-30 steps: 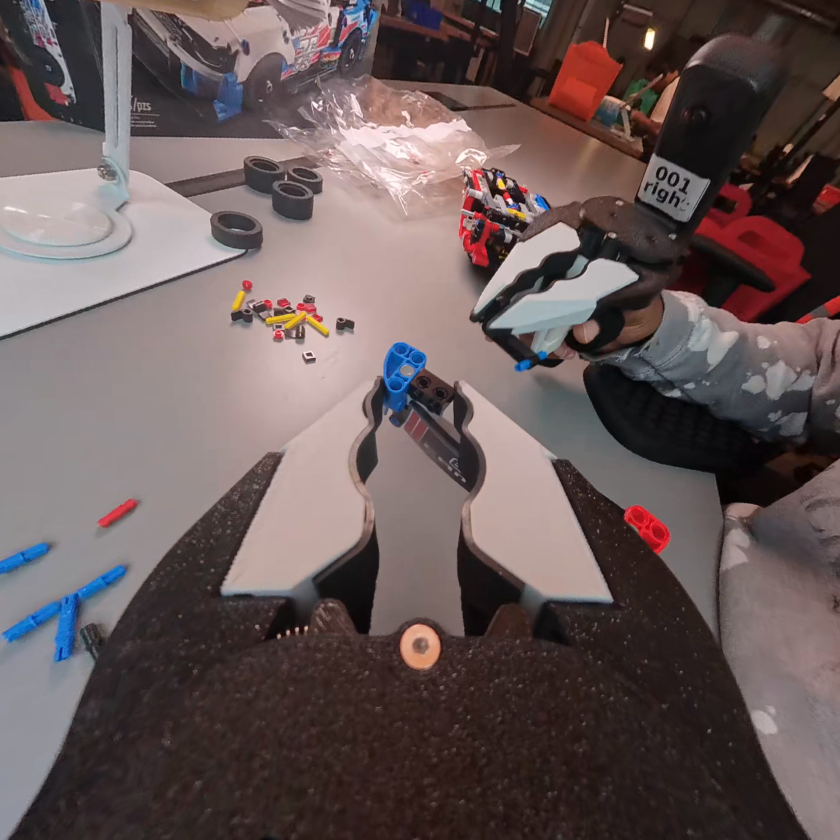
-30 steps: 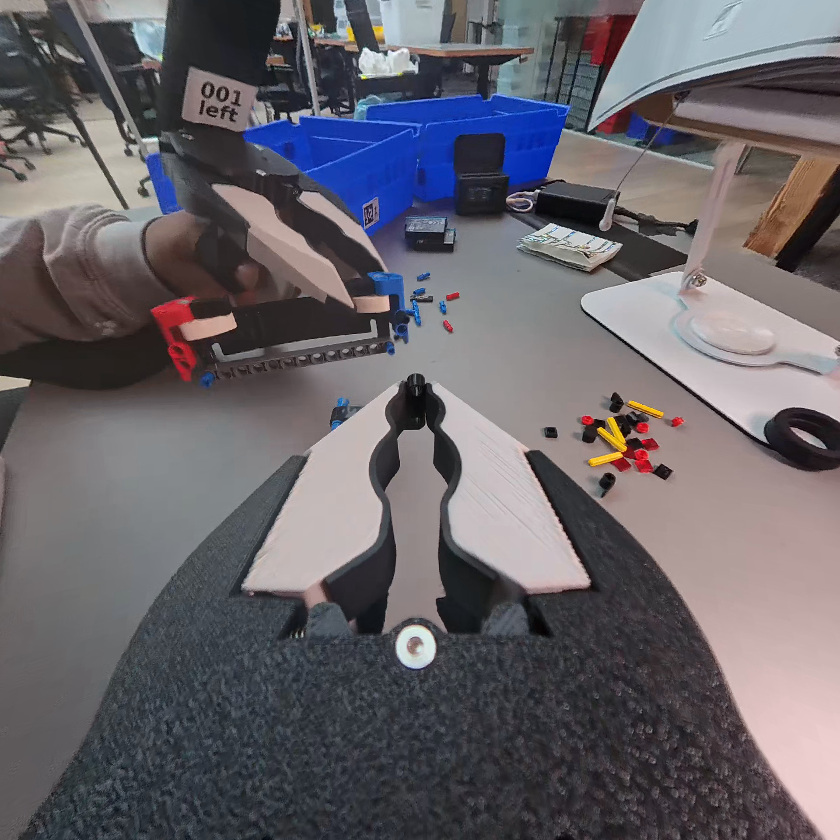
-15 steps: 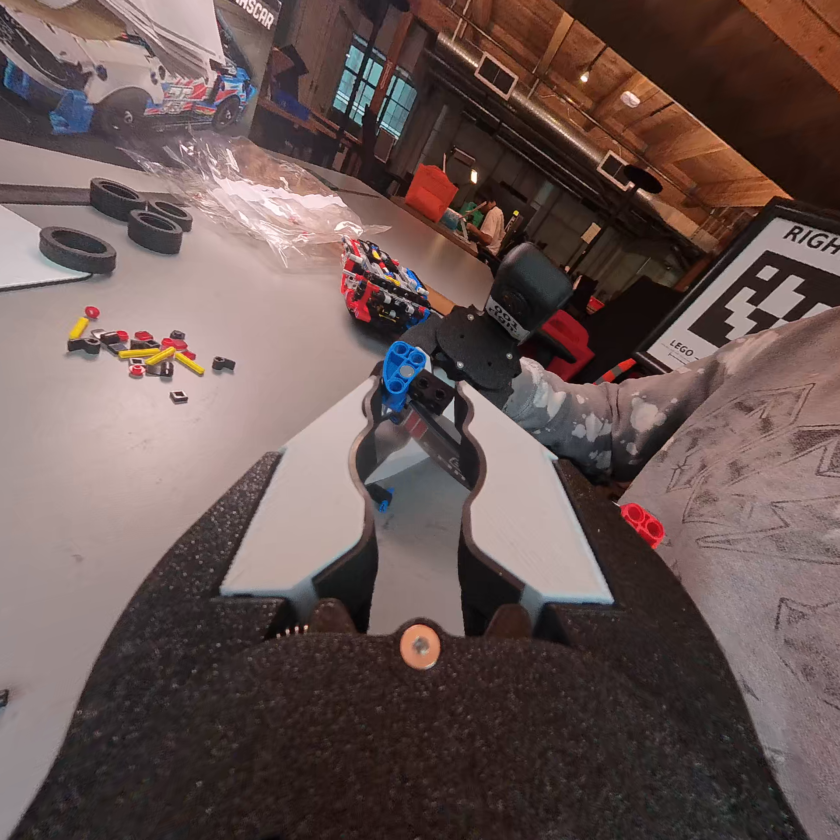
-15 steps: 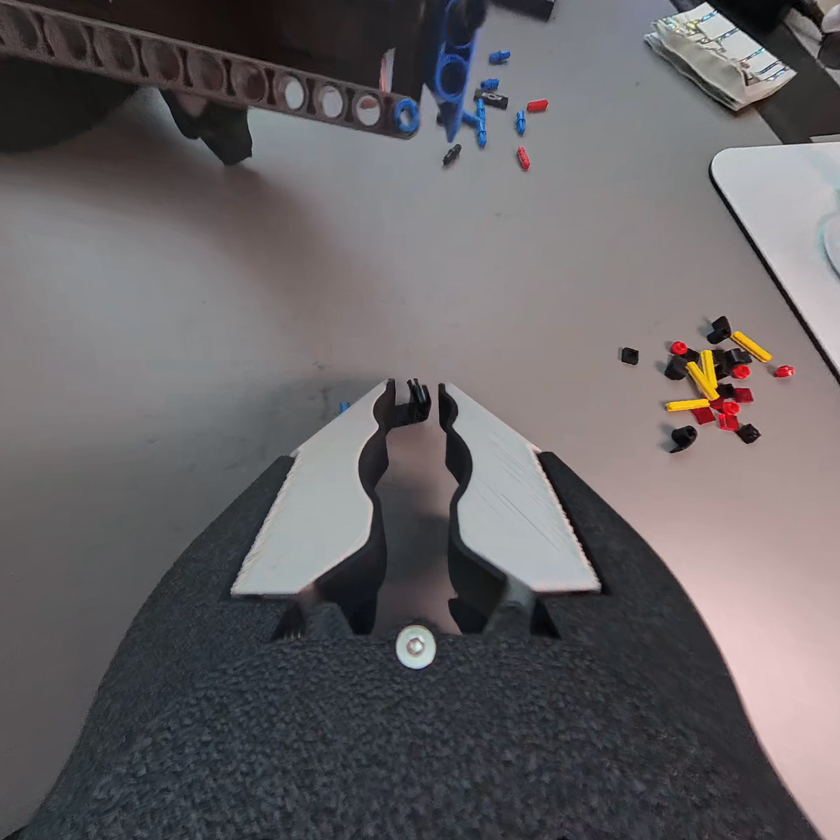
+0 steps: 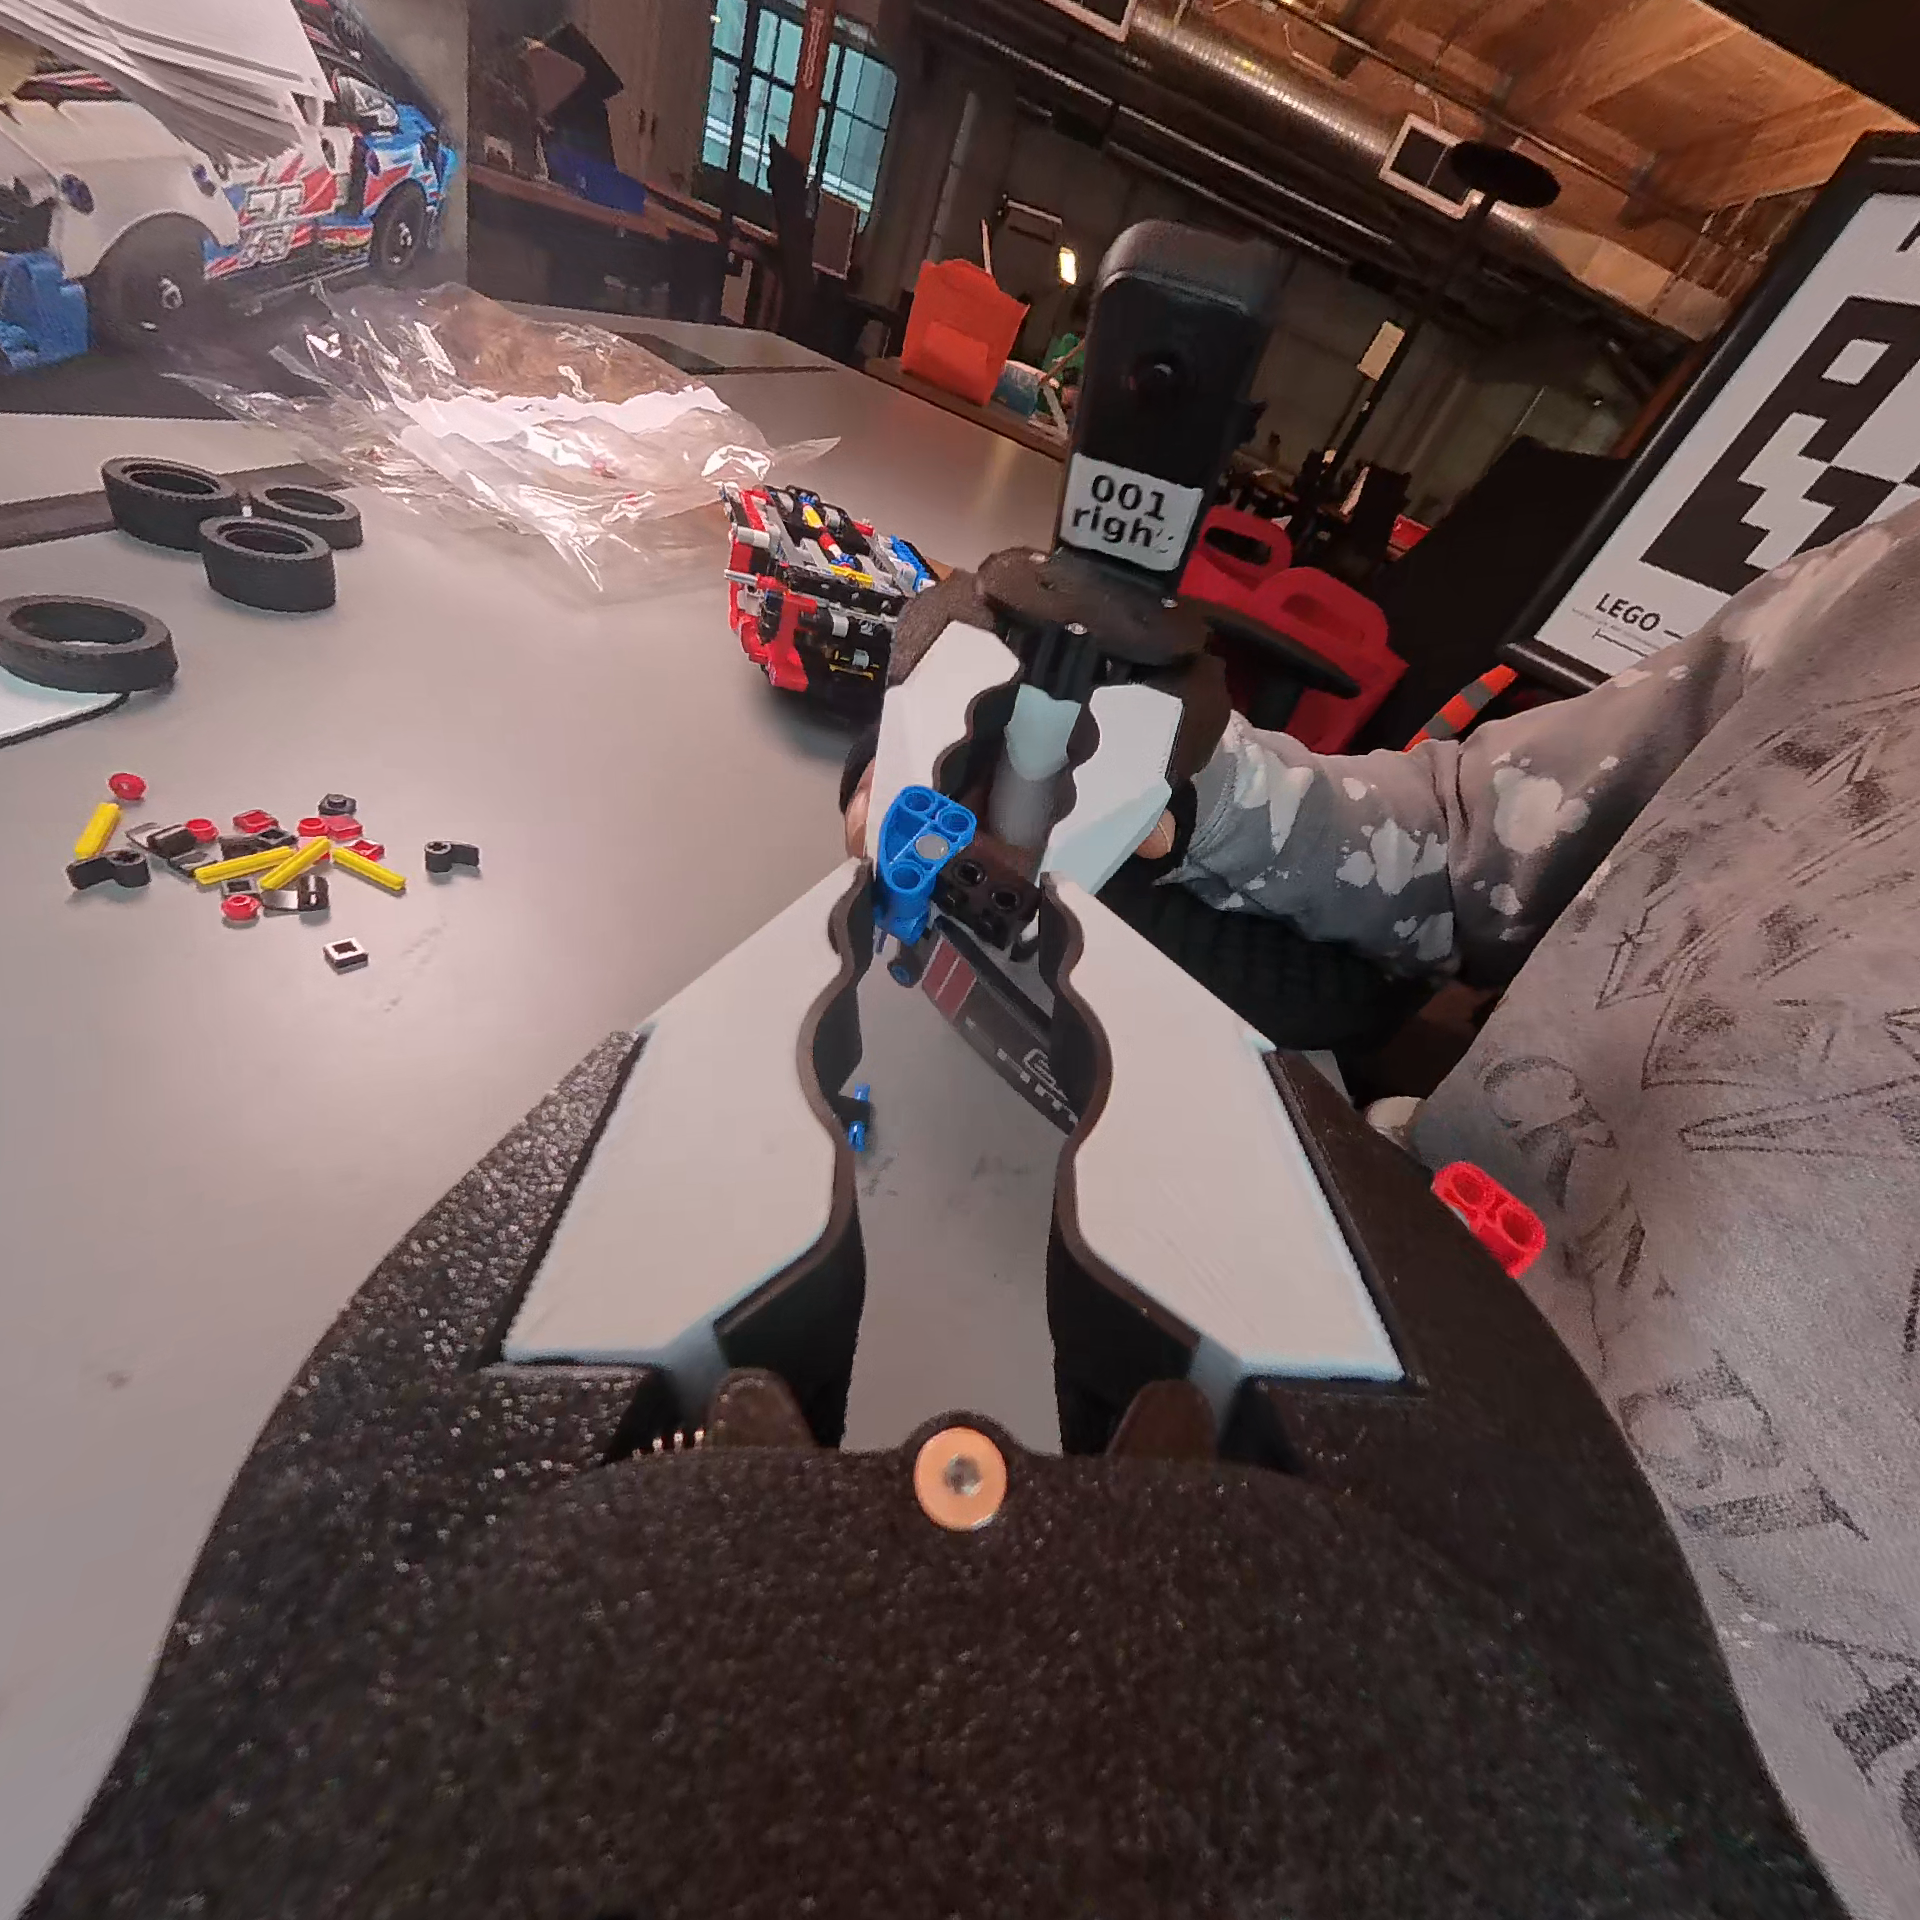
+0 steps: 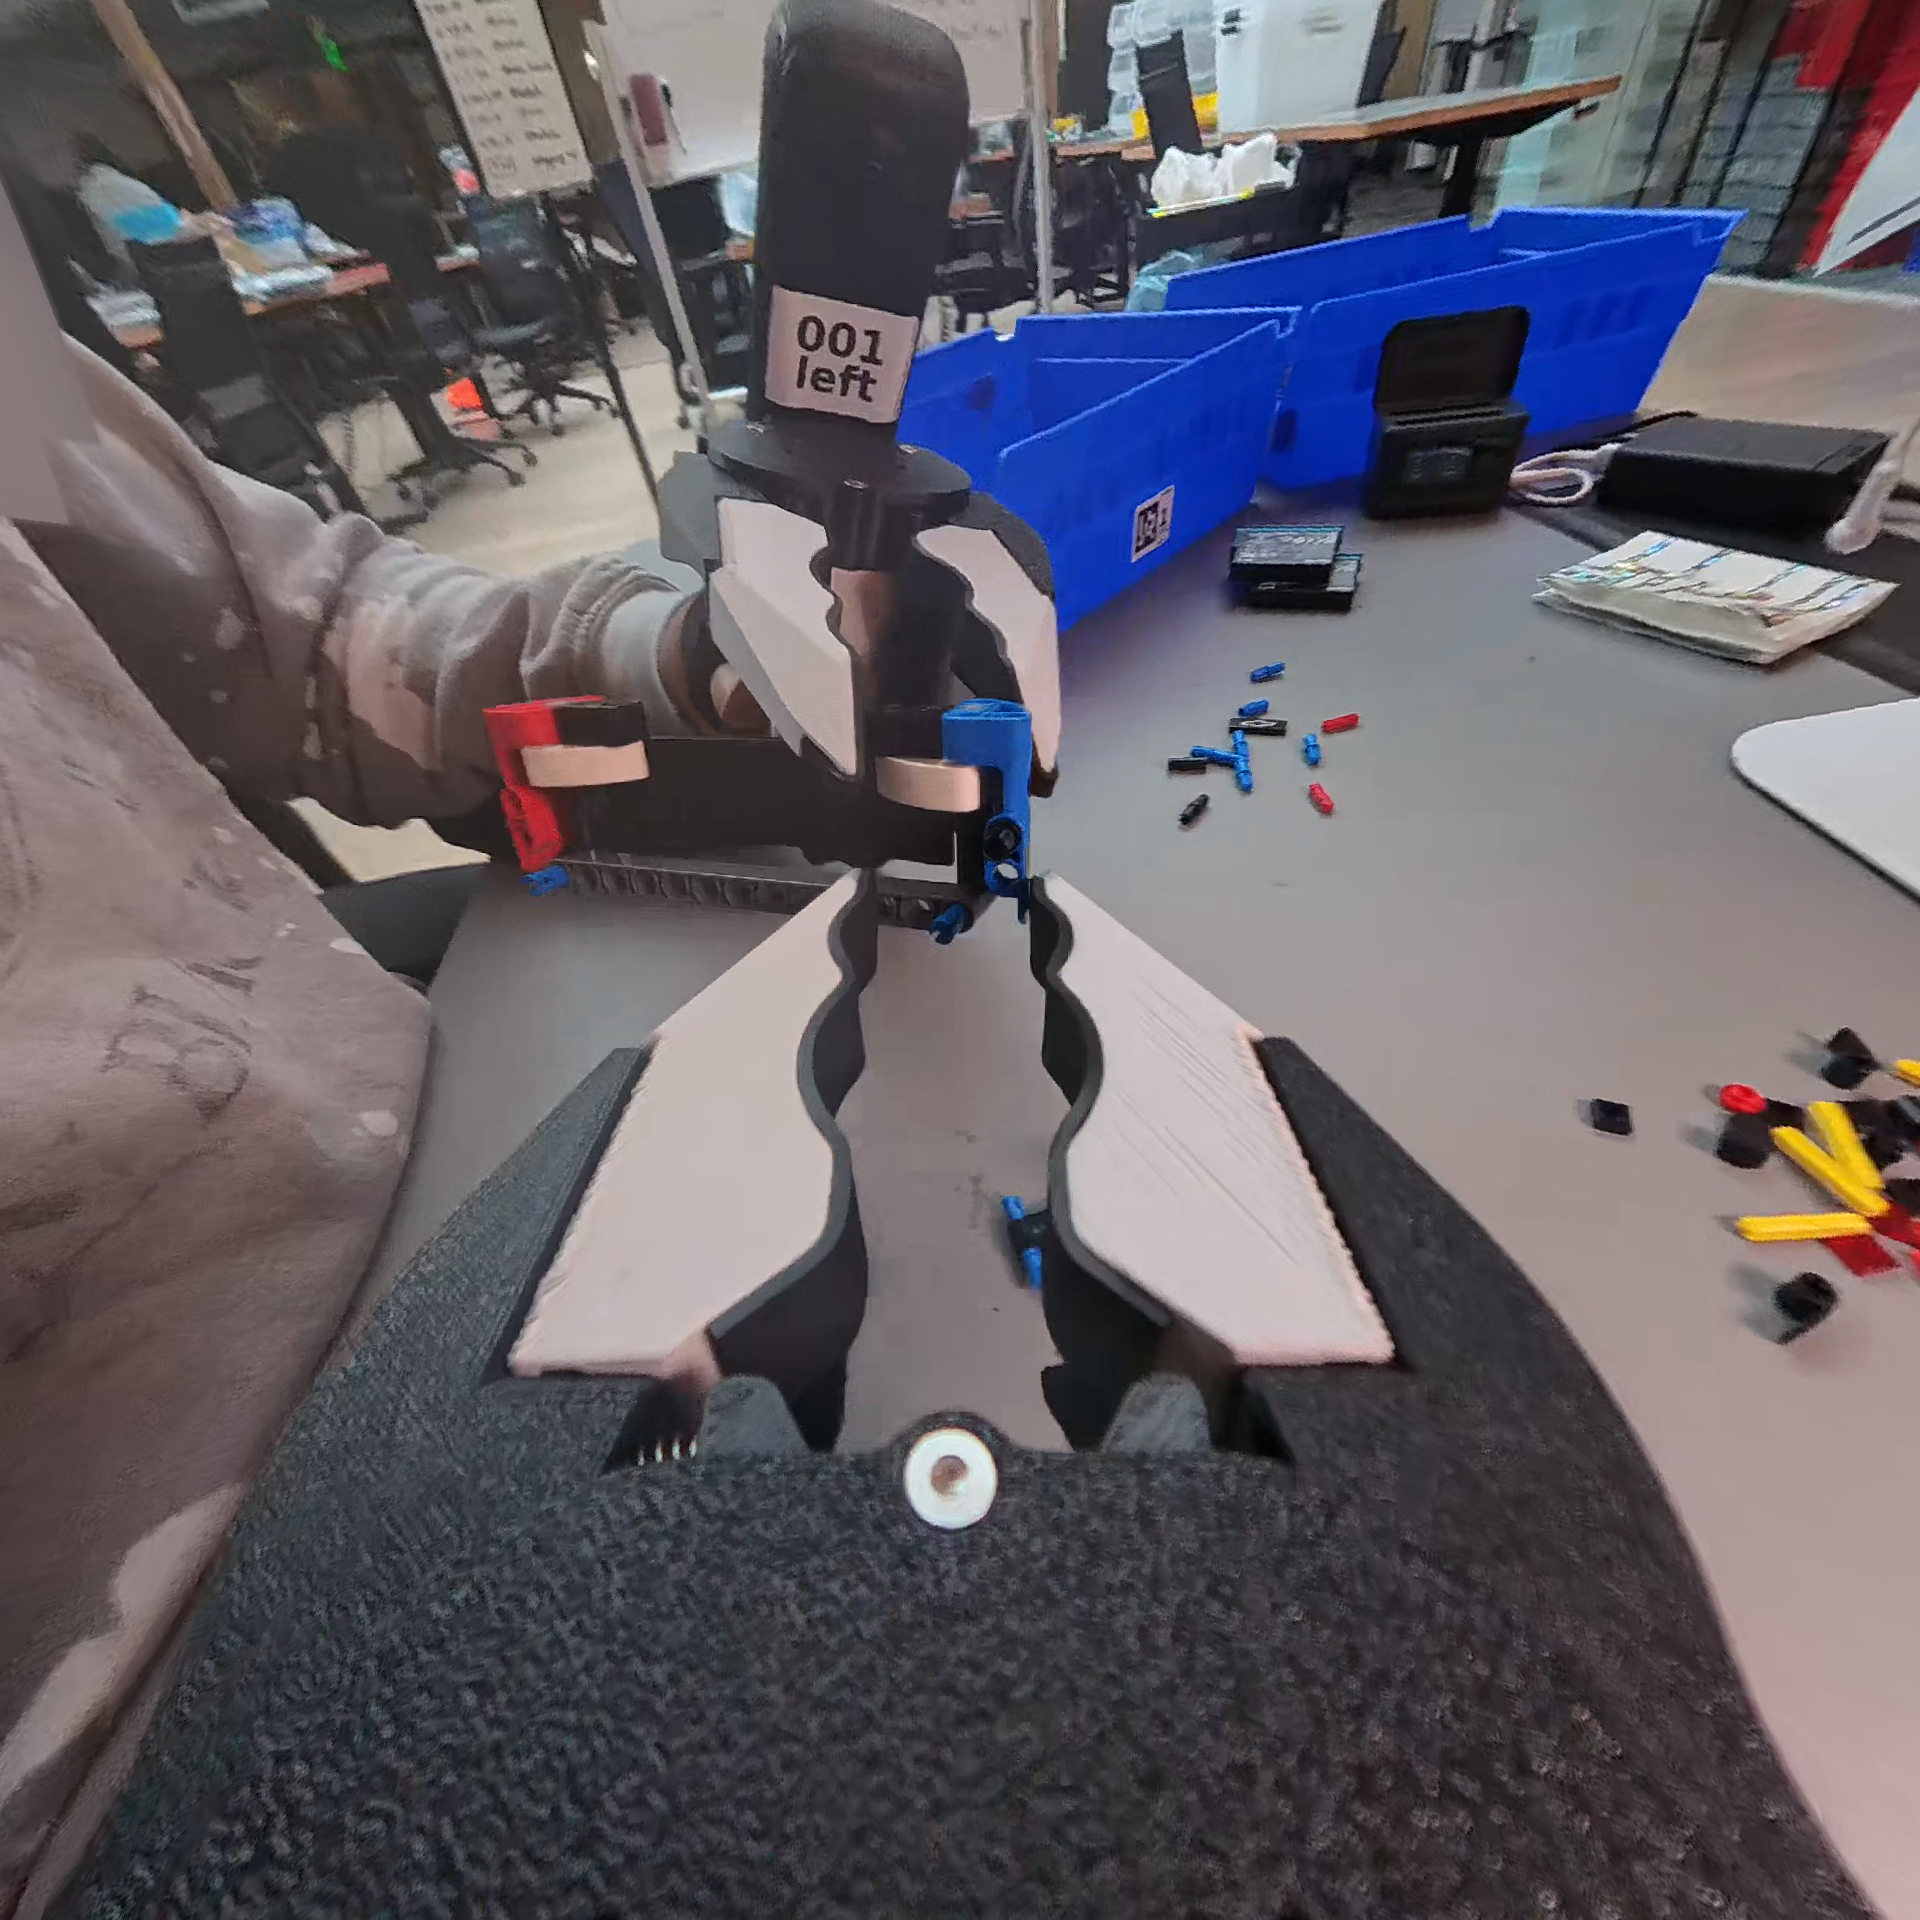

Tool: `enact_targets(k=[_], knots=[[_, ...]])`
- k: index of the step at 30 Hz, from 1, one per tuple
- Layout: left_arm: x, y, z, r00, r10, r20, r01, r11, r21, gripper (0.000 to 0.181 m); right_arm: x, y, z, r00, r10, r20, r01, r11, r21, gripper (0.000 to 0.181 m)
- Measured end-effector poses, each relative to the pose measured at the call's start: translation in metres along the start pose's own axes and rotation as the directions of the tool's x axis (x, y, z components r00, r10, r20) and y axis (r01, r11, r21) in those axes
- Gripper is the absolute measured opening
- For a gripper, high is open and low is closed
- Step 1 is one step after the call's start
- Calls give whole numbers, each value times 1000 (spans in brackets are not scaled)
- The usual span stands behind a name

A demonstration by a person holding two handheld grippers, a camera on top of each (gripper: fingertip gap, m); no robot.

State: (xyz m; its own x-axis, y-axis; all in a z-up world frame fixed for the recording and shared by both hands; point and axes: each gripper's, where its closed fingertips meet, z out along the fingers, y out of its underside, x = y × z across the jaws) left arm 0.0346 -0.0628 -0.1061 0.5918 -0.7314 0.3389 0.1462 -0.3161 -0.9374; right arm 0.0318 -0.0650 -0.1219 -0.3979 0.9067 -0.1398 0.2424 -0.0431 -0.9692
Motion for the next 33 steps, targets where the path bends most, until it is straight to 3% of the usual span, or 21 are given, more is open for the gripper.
enact_targets(k=[3, 8, 12, 14, 17, 22, 27, 33], knots=[[11, -11, -2, 998, 3, -57, 2, 997, 81, 29, -14, -8, 1, 971, 181, 157, -192, 979, 62, 40], [24, -25, -3, 990, -21, -142, 47, 981, 188, 29, -32, -25, 6, 827, 402, 392, -474, 874, 103, 37], [19, -27, -6, 995, 24, -93, -5, 981, 195, 28, -24, -29, 7, 789, 462, 406, -546, 830, 117, 25], [9, -21, -7, 998, 54, -27, -50, 989, 136, 27, -11, -24, 6, 808, 486, 333, -547, 829, 117, 25], [-15, -5, -7, 983, 128, 132, -128, 992, -14, 29, 14, -3, 5, 867, 484, 118, -495, 865, 82, 25], [-26, -1, -8, 928, 280, 246, -262, 959, -105, 31, 38, 21, 7, 915, 338, -220, -352, 936, -25, 24], [-33, 18, -4, 875, 409, 260, -348, 904, -251, 32, 29, 27, 19, 928, 232, -292, -273, 956, -110, 24], [-29, 15, -9, 857, 457, 237, -398, 880, -258, 21, 21, 18, 20, 947, 19, -320, -72, 986, -153, 24]])
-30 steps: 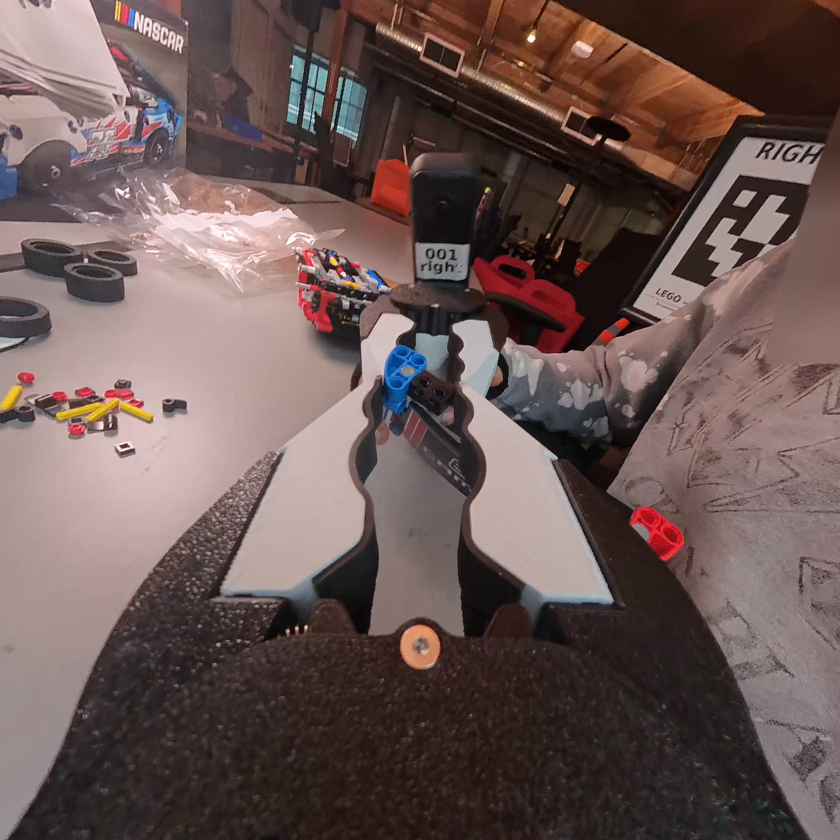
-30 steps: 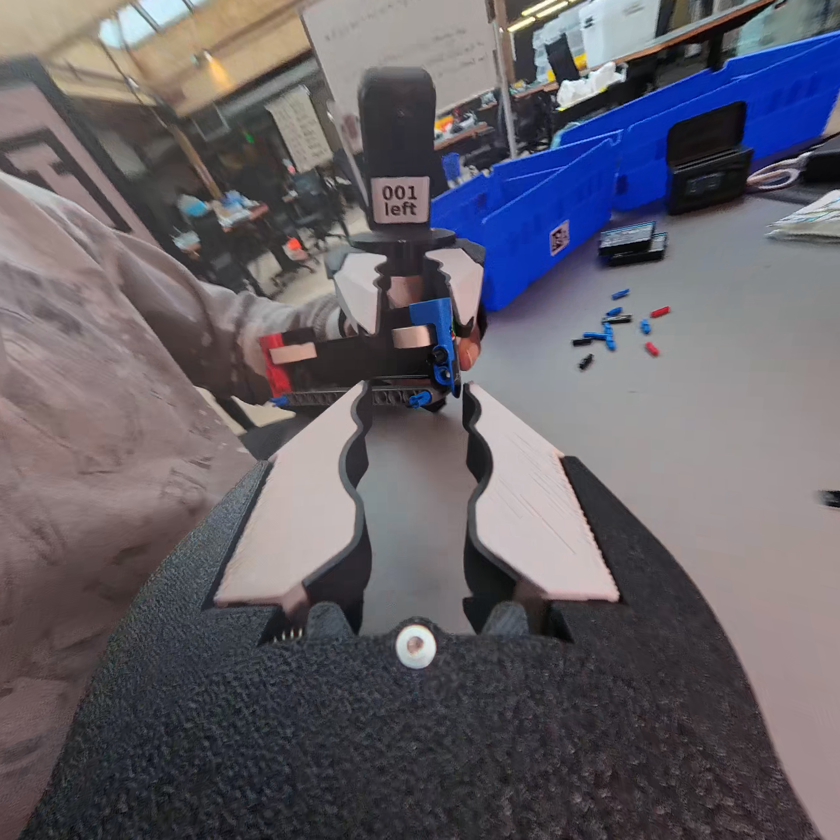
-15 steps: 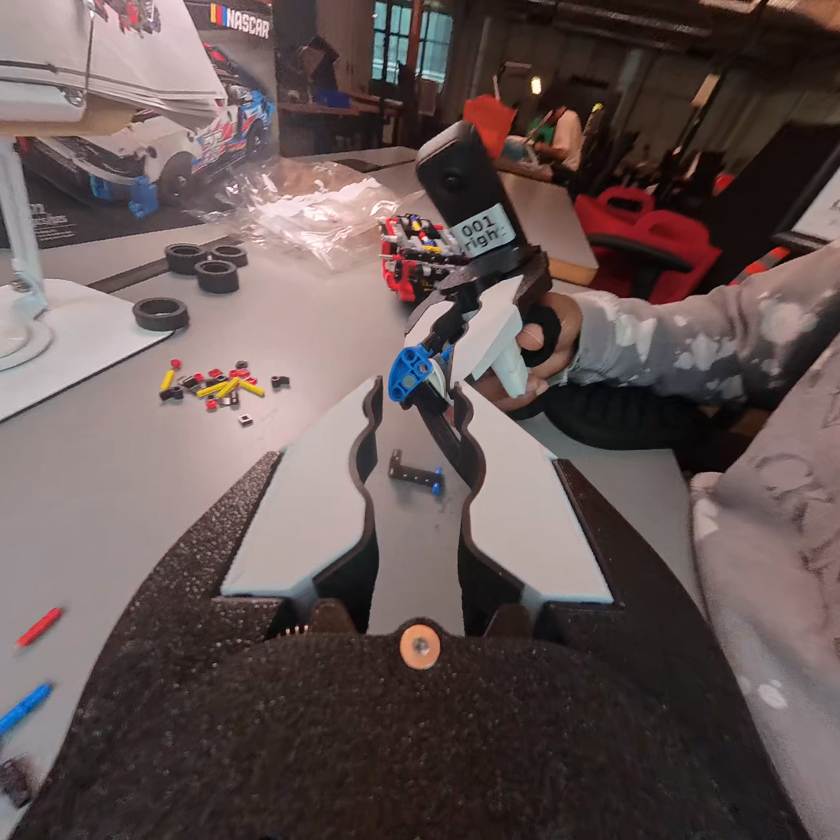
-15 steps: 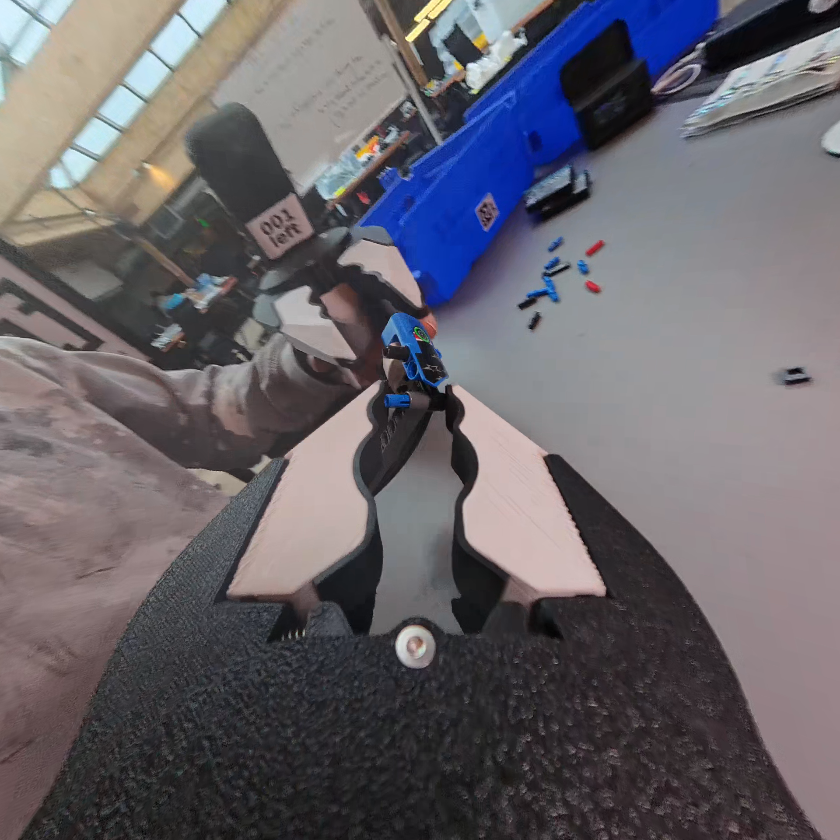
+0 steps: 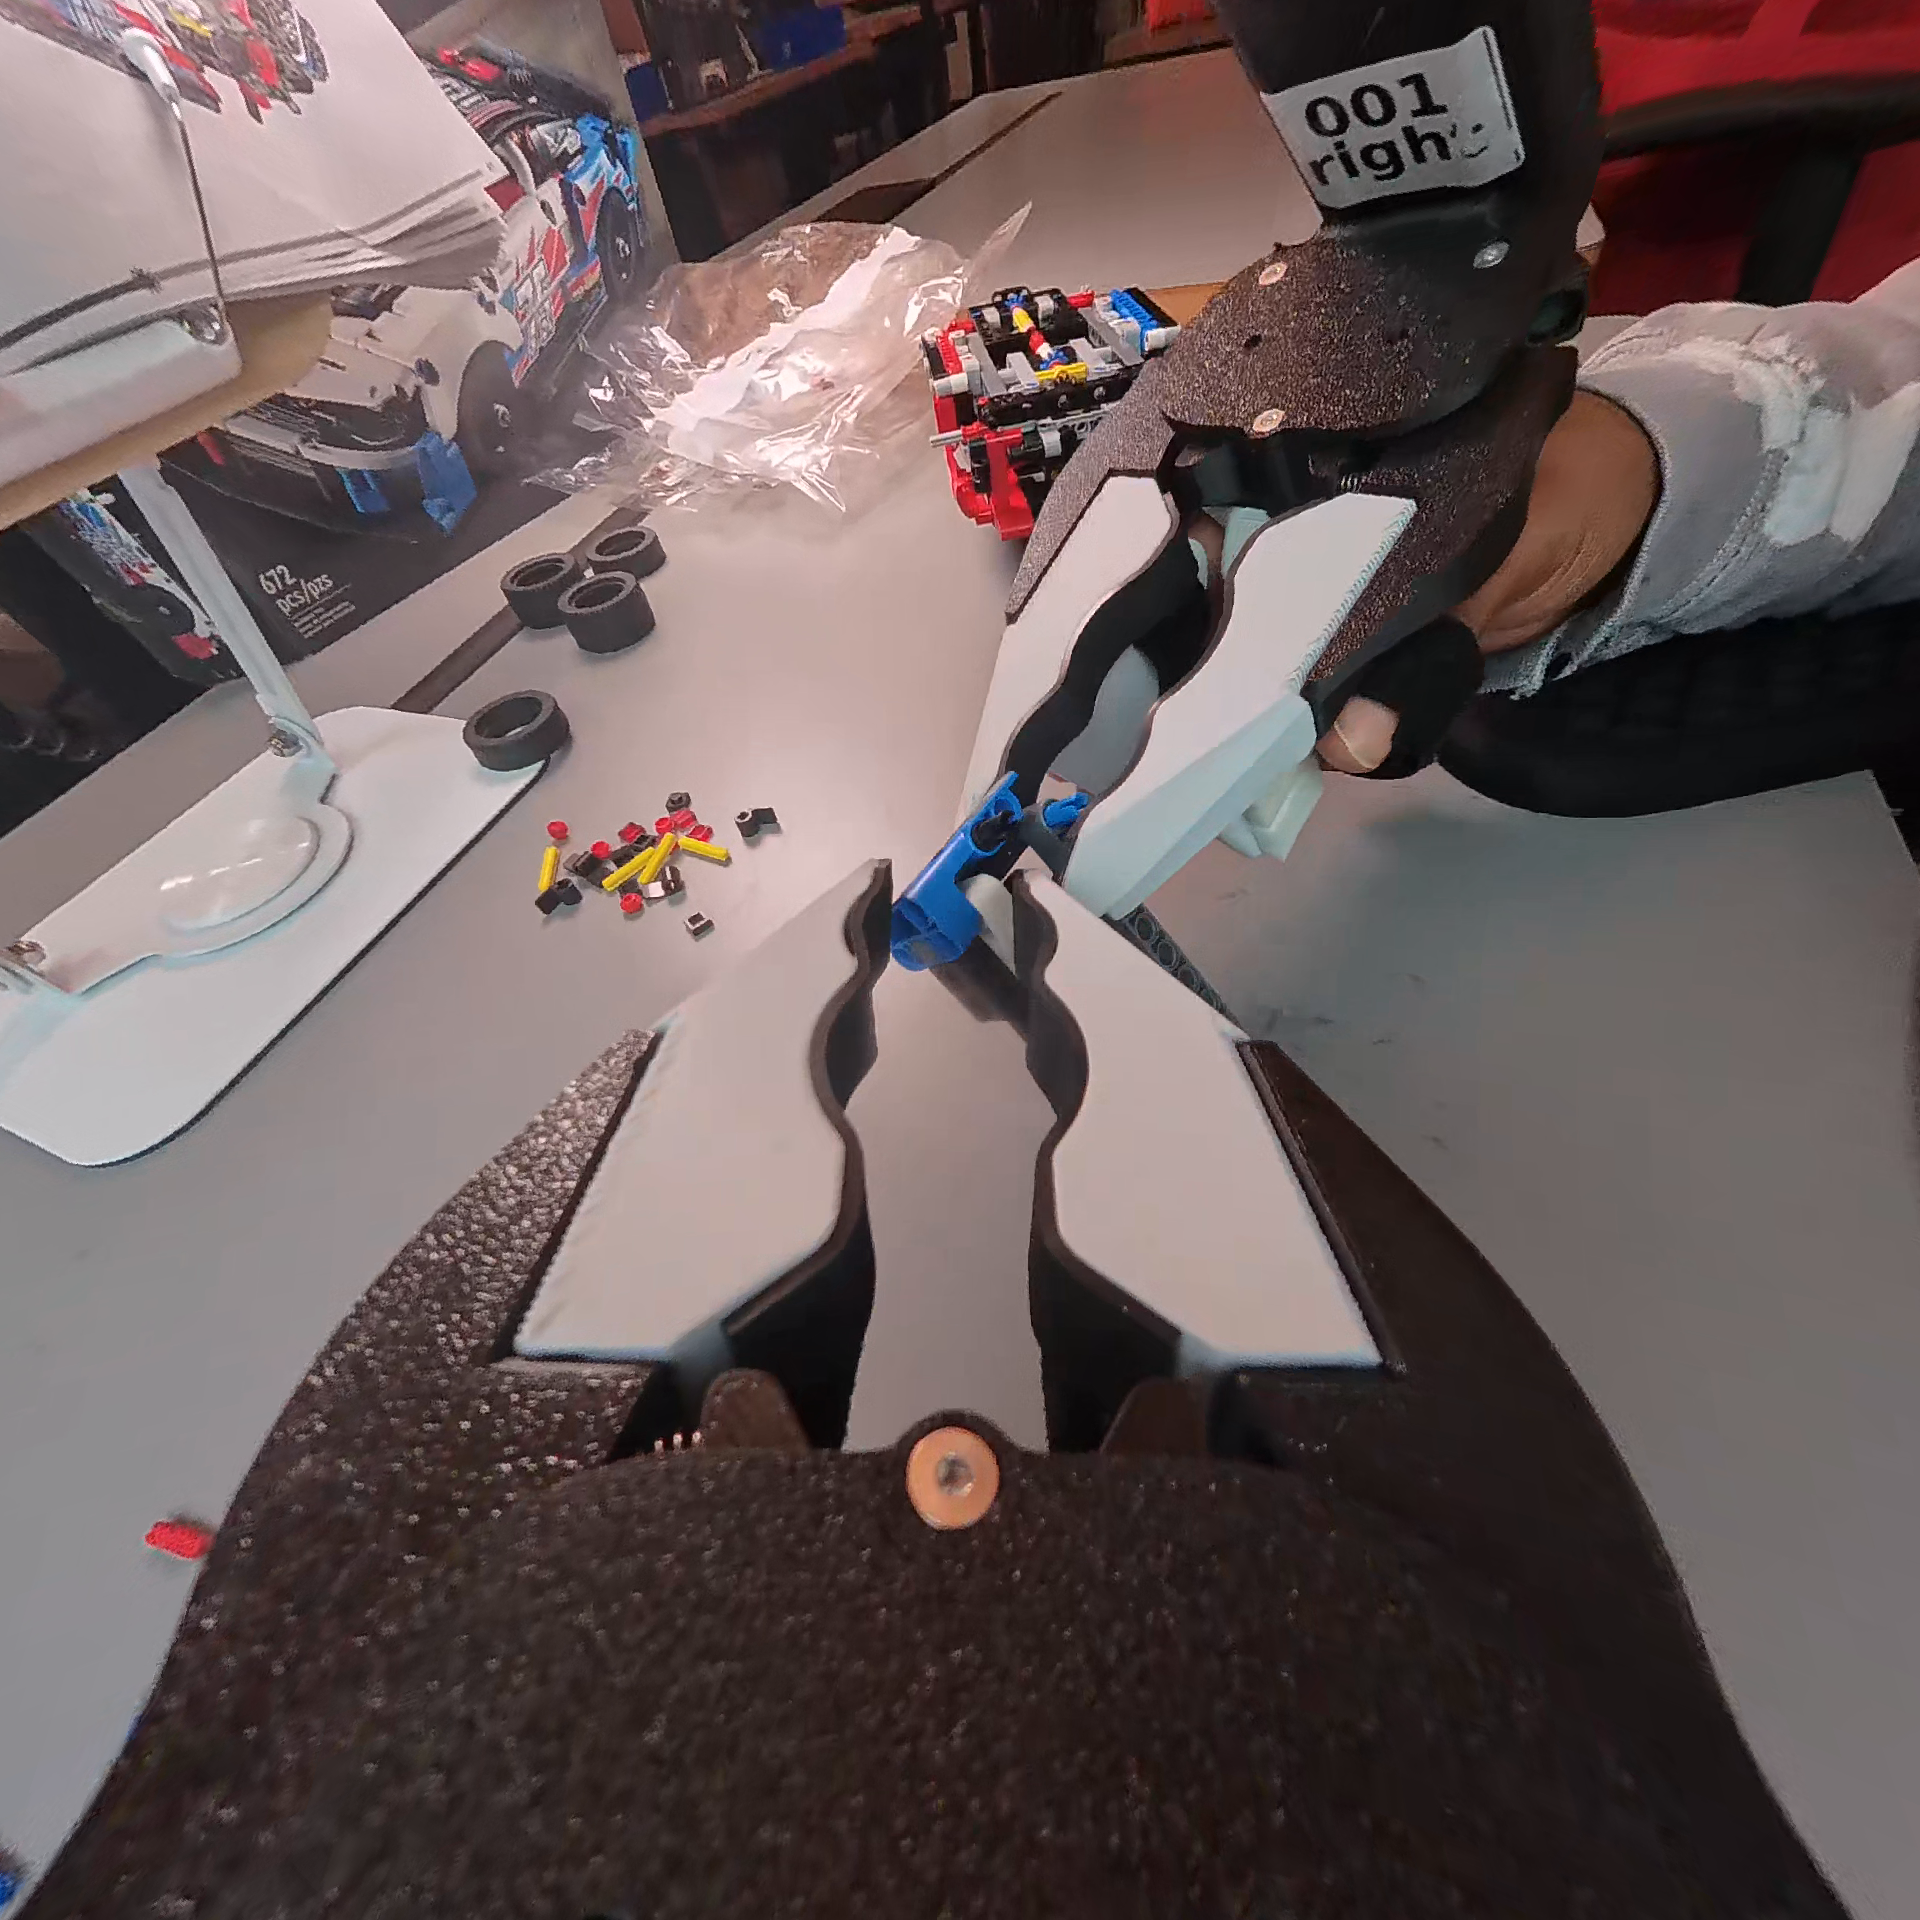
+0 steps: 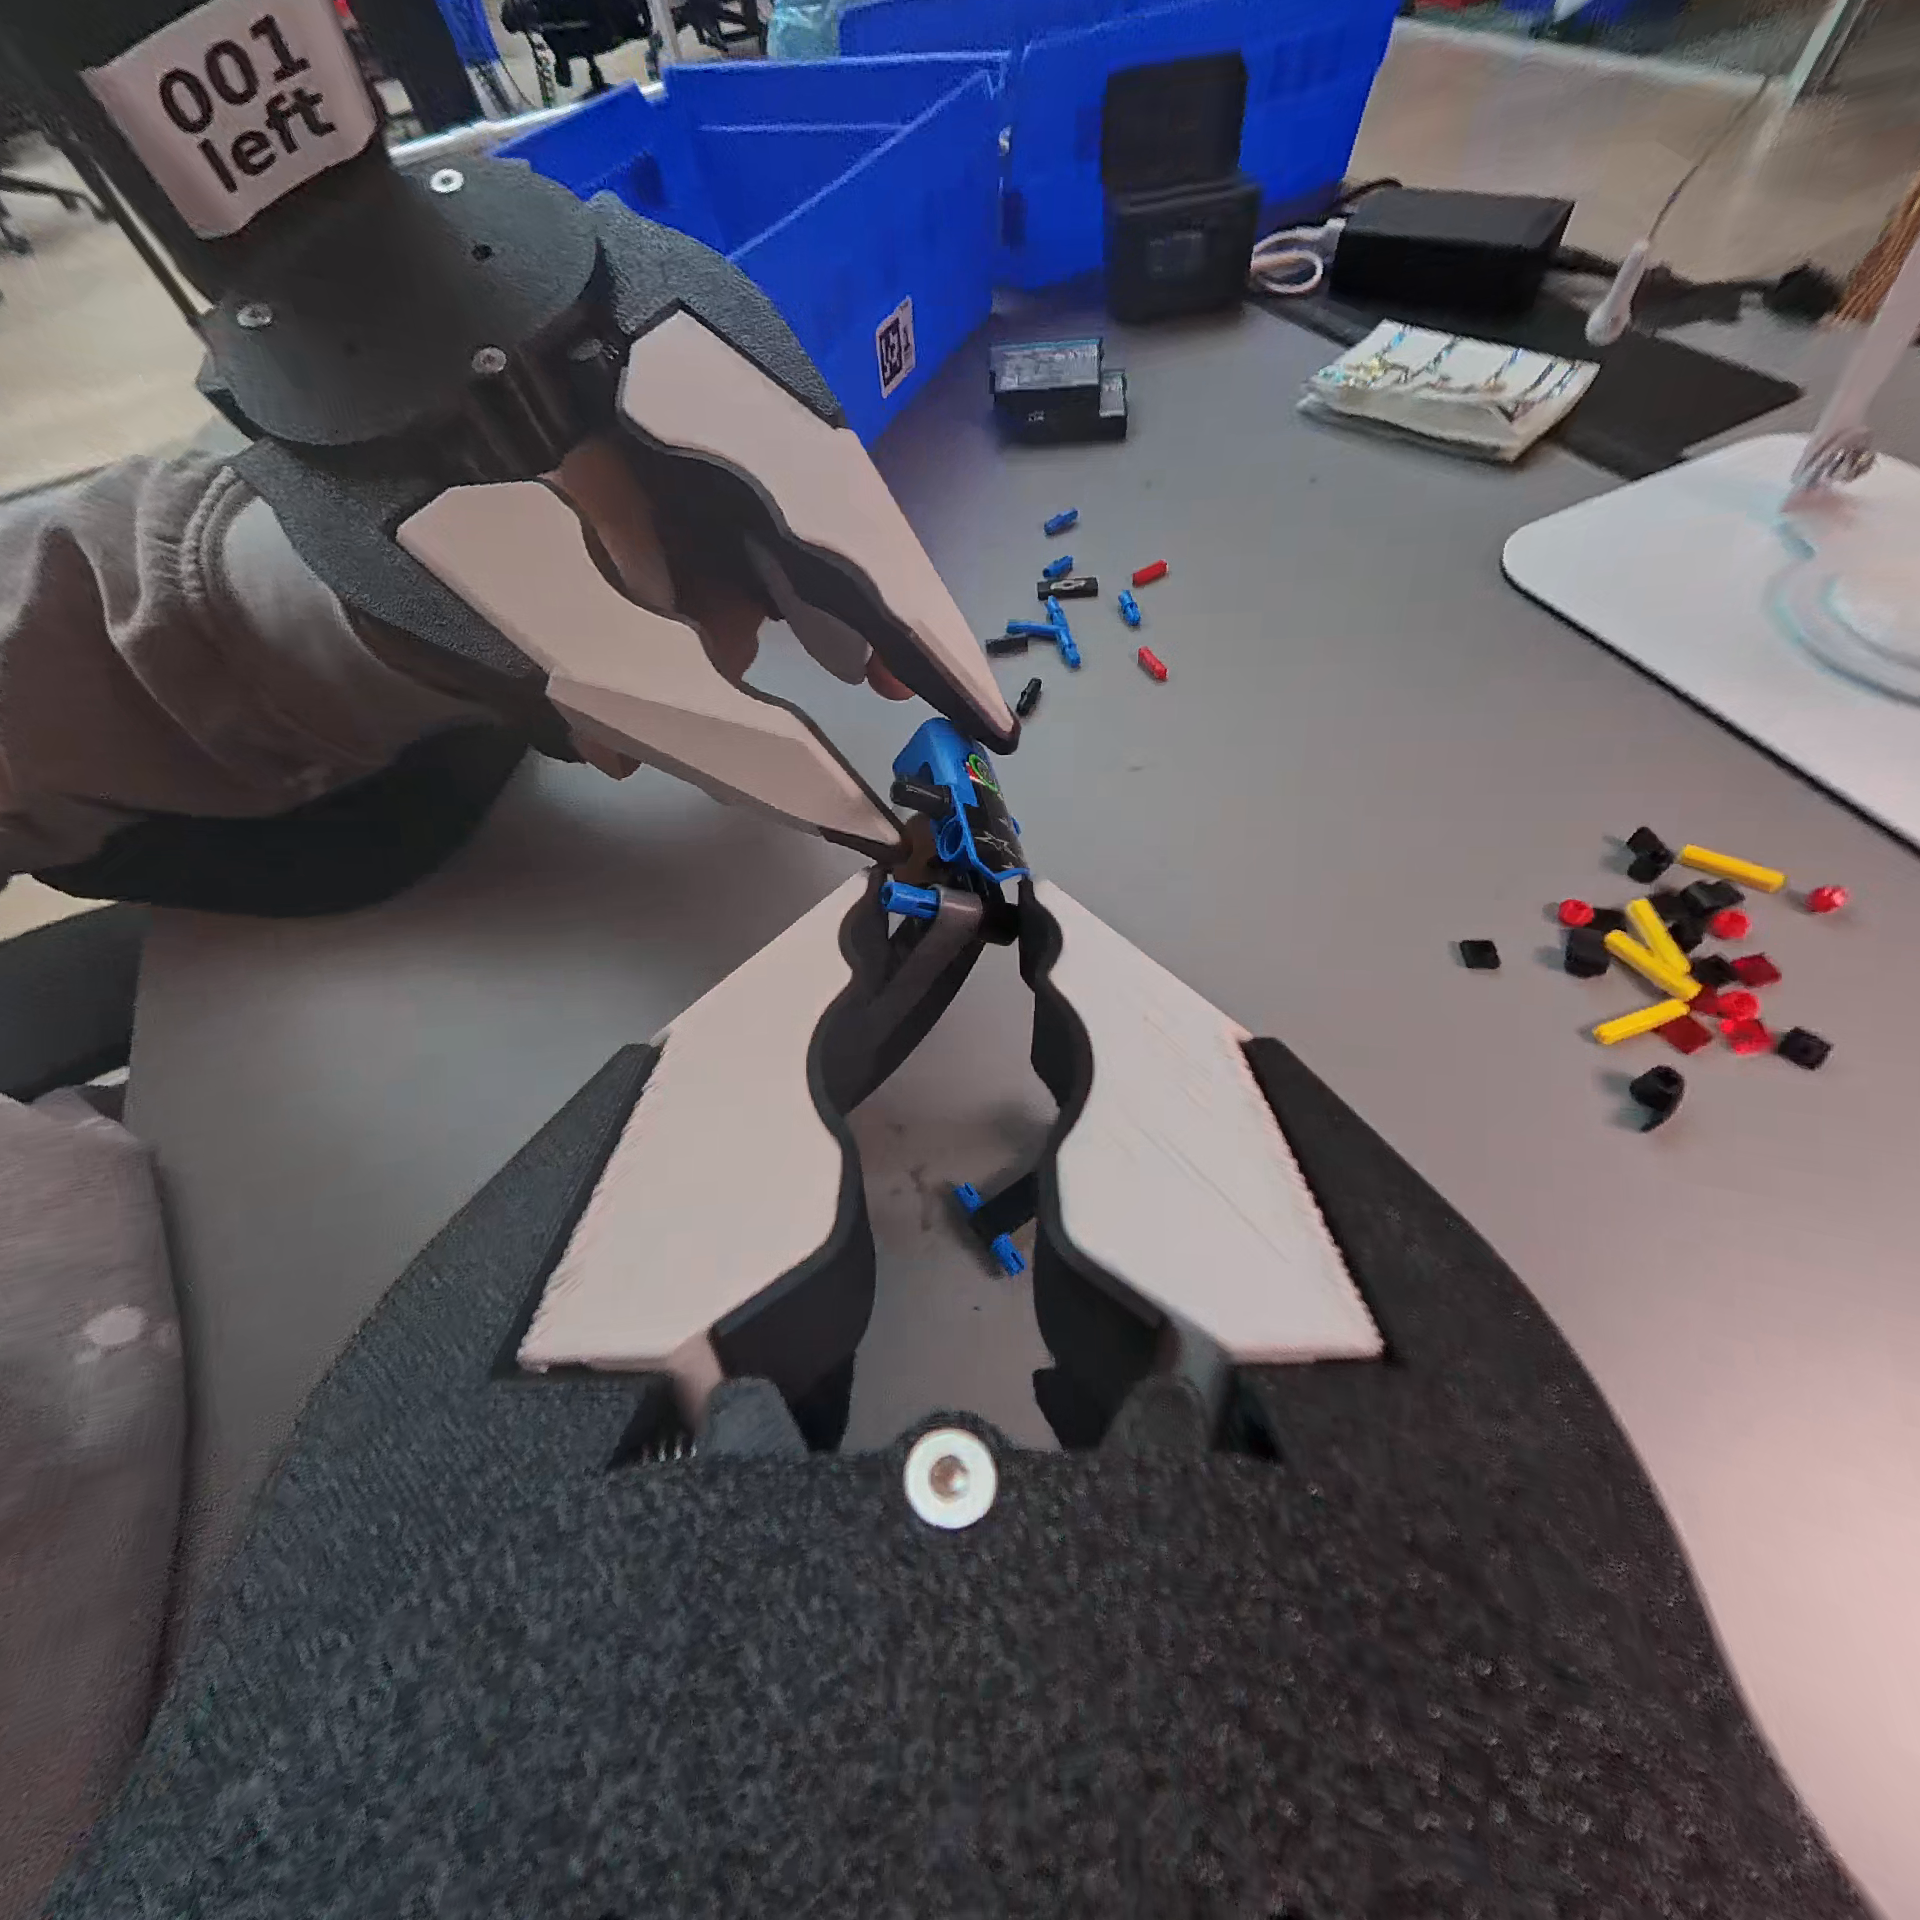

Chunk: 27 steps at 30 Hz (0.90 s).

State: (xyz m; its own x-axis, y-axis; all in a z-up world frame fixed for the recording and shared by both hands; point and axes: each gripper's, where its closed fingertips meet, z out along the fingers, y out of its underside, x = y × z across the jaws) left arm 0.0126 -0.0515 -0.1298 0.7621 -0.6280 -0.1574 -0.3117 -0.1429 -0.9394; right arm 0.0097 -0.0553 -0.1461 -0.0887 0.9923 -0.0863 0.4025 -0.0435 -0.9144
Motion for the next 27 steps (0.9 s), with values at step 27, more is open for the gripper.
enact_targets(k=[27], knots=[[42, -65, -35, 565, -417, -712, 713, 681, 167, 9, -56, -58, -63, 867, -142, 478, -90, 898, 431, 24]])
